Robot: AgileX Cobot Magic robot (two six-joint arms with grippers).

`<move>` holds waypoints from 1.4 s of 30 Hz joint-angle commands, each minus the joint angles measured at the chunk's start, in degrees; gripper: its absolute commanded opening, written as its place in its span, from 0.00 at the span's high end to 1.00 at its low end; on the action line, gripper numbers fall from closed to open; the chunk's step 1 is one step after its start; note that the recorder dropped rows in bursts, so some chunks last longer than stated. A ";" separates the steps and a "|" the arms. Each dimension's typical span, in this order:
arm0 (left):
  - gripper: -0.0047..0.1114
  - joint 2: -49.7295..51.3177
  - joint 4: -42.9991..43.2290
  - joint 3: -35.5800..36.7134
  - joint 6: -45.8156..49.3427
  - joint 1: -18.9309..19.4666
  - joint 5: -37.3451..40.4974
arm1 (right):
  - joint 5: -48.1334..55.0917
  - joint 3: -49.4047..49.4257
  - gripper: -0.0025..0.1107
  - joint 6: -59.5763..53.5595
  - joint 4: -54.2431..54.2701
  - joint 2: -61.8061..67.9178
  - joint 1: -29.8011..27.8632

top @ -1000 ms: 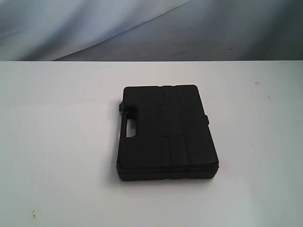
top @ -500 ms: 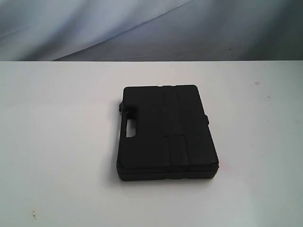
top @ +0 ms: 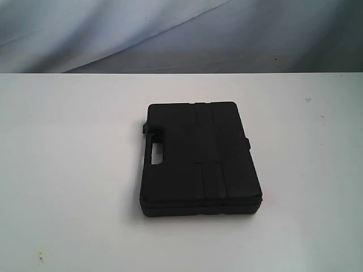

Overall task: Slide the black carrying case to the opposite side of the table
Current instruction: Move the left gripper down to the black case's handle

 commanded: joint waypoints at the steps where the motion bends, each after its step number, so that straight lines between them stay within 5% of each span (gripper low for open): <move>1: 0.96 9.91 -3.91 -0.35 -2.99 -1.22 -0.34 | -0.09 0.22 0.98 0.07 0.40 -0.17 -0.21; 11: 0.96 29.18 -3.27 -0.35 -11.72 -10.28 -0.34 | -0.09 0.22 0.98 0.07 0.40 -0.17 -0.21; 25: 0.96 44.41 -4.54 -0.35 -20.37 -19.32 -11.87 | -0.09 0.22 0.98 0.07 0.40 -0.17 -0.21; 42: 0.96 47.87 -6.88 -0.35 -28.39 -20.49 -18.84 | -0.09 0.22 0.98 0.07 0.40 -0.17 -0.21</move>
